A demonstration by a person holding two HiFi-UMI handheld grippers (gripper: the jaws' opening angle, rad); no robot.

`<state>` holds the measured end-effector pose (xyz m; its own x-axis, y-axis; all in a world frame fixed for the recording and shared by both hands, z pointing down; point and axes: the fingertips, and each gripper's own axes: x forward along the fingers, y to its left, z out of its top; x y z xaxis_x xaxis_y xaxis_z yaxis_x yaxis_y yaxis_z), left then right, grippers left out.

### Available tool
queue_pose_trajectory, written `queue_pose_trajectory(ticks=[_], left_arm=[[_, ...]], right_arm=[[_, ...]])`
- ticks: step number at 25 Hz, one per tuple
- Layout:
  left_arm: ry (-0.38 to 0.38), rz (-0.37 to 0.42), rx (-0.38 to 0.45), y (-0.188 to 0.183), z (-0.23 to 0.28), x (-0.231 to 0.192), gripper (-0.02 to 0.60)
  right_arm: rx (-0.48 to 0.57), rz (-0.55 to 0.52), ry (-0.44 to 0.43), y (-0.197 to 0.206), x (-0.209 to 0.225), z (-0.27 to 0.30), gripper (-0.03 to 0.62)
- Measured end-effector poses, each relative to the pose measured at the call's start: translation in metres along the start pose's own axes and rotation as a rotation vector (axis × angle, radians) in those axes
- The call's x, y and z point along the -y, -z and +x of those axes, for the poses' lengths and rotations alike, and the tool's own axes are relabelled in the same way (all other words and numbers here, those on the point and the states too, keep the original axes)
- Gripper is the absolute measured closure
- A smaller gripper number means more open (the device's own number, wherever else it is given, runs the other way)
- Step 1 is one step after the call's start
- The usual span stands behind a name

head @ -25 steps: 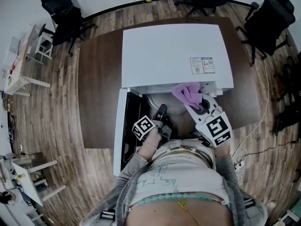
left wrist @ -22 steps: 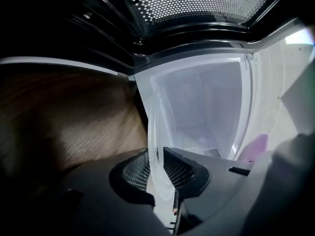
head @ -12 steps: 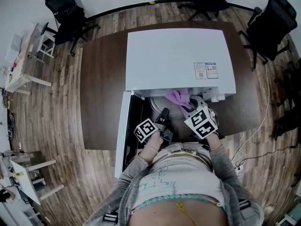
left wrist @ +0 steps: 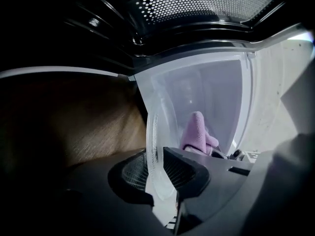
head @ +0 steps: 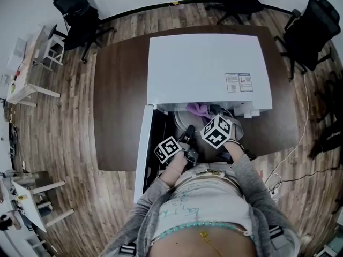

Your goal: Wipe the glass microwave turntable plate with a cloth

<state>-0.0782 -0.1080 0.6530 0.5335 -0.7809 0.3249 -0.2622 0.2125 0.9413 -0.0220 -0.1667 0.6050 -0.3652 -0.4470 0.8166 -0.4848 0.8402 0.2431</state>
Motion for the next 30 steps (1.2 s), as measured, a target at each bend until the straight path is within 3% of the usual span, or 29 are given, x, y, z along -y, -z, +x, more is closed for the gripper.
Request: queue_pose_trajectory(ticks=[16,30], left_arm=[[-0.008,-0.016,-0.015,0.002,0.002,-0.005,0.505],[-0.008,-0.017,-0.013,0.001,0.001,-0.004,0.505]], right_arm=[[-0.007,0.011,-0.004,0.001,0.002,0.023,0.48],[0.008,-0.078,-0.073,-0.005,-0.029,0.023,0.48]])
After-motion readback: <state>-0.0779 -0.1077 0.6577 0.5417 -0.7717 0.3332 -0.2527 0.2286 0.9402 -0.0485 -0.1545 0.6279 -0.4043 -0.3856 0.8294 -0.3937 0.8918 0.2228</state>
